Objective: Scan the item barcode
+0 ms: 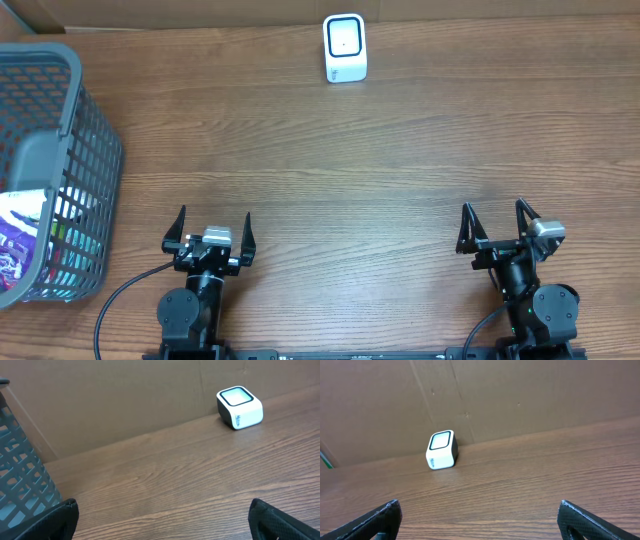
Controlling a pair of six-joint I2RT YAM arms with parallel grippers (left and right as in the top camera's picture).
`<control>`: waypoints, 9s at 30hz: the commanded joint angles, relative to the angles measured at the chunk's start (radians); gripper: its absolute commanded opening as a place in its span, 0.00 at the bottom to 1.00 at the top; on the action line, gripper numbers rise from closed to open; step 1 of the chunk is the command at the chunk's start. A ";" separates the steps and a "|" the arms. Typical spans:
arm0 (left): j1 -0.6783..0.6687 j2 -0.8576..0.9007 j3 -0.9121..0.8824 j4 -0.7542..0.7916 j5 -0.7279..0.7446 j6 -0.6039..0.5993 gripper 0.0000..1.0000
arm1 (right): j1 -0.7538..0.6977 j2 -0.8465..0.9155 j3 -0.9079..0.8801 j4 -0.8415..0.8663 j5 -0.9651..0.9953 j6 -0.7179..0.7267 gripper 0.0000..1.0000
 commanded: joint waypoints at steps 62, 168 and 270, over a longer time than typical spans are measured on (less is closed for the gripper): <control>0.002 -0.012 -0.006 0.001 -0.007 0.015 1.00 | 0.005 -0.011 -0.011 0.006 -0.005 -0.002 1.00; 0.002 0.564 0.707 -0.383 0.235 -0.084 1.00 | 0.005 0.381 0.563 -0.289 -0.130 -0.066 1.00; 0.724 1.479 1.780 -1.030 -0.076 -0.656 0.04 | 0.005 1.209 1.164 -0.795 -0.409 -0.054 1.00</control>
